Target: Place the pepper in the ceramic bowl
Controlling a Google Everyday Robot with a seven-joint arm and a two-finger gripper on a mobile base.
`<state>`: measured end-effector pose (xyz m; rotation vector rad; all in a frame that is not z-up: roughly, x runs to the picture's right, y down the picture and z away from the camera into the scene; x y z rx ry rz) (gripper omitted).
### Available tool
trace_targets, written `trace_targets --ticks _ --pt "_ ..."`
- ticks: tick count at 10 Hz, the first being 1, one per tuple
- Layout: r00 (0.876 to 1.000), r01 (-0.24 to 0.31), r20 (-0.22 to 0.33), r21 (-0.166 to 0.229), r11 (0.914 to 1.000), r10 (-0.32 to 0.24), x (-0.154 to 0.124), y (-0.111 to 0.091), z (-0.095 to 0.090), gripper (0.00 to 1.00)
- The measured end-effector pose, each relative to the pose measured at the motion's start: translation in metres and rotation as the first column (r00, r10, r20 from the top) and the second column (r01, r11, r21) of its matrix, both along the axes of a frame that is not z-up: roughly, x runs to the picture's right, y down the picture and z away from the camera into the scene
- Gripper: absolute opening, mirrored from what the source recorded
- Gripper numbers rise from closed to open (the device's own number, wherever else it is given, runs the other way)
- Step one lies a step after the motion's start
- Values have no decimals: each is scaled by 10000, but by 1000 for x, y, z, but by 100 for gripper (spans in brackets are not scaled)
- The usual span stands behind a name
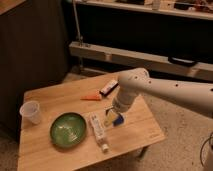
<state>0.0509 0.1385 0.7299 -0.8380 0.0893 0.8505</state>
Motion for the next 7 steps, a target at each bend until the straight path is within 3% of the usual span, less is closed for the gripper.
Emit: trace_targets --ticks 2,4,6,7 --pt "10000 16 77 194 9998 -18 0 -3 1 80" --pt "9985 -121 542 1332 9910 49 3 -28 7 80" --pt "9940 -188 1092 2376 9712 -74 4 -70 21 80" --pt "9896 -143 1408 3021 9532 -298 0 -103 32 80"
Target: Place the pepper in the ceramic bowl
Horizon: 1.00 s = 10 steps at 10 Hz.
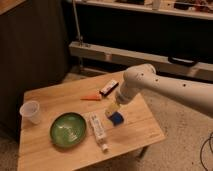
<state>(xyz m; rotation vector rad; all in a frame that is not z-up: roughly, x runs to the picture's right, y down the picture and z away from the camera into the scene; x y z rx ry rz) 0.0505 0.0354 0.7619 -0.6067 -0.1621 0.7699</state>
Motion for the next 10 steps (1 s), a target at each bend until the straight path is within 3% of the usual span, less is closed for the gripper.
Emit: trace_targets --ticks 2,4,9,10 --pt "9978 392 506 682 9969 -427 -27 -32 16 80" --pt "9881 1042 997 1286 9862 -1174 -56 -50 24 80" --pt "9876 1090 977 1370 9846 -1229 -54 -51 24 80" --pt "9850 1202 1034 1641 9791 -1383 -55 -51 27 80"
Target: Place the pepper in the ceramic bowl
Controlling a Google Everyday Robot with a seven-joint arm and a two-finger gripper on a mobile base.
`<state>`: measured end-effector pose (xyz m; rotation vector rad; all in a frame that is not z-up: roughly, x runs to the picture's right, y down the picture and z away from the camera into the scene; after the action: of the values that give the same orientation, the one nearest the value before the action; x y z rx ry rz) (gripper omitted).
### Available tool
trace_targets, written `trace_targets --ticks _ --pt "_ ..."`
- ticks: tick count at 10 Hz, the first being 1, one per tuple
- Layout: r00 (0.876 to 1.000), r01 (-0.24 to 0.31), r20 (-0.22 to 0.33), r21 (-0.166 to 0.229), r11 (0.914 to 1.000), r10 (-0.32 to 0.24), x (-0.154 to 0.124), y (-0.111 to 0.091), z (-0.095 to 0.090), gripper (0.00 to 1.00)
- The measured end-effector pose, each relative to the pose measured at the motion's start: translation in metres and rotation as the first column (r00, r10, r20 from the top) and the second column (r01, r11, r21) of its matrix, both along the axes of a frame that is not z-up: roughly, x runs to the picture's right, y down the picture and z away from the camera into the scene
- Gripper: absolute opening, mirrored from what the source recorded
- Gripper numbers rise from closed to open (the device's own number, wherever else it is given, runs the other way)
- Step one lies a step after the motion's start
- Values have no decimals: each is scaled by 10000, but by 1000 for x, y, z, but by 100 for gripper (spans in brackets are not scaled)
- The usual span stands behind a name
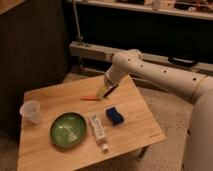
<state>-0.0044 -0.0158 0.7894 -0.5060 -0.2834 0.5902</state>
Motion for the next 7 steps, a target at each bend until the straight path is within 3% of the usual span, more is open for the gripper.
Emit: trace_targets --ticks 3,5,7 --pt "9930 996 565 704 9925 -1037 -15 22 34 80" --pt "9785 1721 994 895 9810 -1807 -40 36 56 80" --pt "9568 2366 1444 1175 9645 -2524 -53 42 65 80"
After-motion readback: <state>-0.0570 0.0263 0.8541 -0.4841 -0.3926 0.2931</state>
